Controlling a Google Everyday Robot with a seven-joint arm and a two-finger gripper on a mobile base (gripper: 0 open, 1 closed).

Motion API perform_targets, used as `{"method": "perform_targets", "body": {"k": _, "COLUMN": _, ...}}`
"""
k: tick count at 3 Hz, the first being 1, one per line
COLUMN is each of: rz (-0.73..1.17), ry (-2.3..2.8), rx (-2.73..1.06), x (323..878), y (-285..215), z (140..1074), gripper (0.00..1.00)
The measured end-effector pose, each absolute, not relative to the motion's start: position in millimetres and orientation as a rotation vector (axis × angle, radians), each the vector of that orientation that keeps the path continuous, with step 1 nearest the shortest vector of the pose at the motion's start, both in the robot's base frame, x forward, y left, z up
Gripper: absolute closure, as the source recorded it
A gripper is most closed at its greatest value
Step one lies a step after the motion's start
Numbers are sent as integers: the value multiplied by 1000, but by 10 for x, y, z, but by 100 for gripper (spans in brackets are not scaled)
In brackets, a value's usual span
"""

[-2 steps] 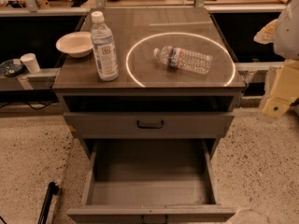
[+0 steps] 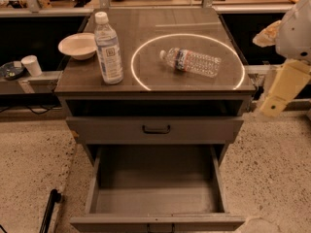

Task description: Place blue plastic bottle into middle drawer

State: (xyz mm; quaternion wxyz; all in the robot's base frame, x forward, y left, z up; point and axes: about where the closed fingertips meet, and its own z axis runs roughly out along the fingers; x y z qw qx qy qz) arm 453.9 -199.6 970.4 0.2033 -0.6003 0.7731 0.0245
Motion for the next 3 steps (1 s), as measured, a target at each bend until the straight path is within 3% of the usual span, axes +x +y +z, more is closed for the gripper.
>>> {"method": "perform_targets", "body": {"k": 2, "rz": 395, "ry": 1666, "rx": -1693, "x": 5441, "y": -43, "z": 9880, "gripper": 0}}
{"method": "perform_targets", "body": {"k": 3, "rz": 320, "ry": 1478, "rx": -1710, "x": 5482, "y": 295, "z": 10013, "gripper": 0}}
